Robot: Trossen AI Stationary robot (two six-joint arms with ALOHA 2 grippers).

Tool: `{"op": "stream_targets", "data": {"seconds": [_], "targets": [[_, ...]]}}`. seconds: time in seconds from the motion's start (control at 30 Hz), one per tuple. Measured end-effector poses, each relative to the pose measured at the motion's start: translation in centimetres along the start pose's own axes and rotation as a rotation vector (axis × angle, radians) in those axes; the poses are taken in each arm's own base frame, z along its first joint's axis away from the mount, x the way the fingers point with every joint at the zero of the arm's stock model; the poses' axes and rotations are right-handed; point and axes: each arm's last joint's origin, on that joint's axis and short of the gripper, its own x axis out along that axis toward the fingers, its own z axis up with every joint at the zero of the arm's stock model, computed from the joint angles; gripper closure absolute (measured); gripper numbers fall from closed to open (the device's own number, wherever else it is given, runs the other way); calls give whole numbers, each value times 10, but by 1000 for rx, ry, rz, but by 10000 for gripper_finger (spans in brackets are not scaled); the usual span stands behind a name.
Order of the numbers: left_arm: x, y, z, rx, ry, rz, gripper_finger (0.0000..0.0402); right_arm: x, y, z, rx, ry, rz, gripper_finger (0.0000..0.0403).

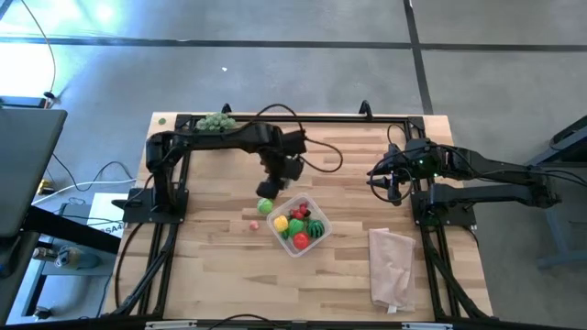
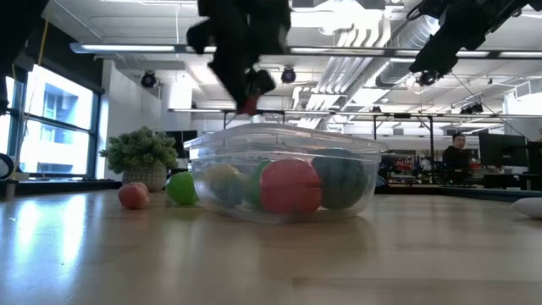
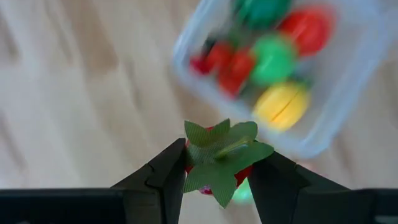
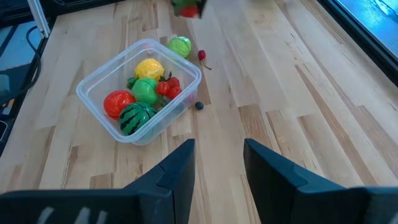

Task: Pick and placing Produce into tupperware
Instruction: Put the red strawberry into the transparent bin

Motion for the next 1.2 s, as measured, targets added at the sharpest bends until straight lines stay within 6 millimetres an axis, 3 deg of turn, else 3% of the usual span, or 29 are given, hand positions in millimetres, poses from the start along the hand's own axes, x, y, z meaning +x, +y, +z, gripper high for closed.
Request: {"op": "stream_targets", "data": {"seconds": [0.17,0.33,0.57,0.93,1.2], "targets": [[-17,-15,28,89,-205,-103,257,0,0,0,0,0,0,274],[-16,-34,46,181,-265,-77,257,0,0,0,0,0,0,274],[22,-45,58,220,-158,-27,257,0,0,0,0,0,0,274],[80,-33,54,173,43,-7,257,0,0,0,0,0,0,274],[89,-31,51,161,85,-15,257,0,0,0,0,0,0,274]]}}
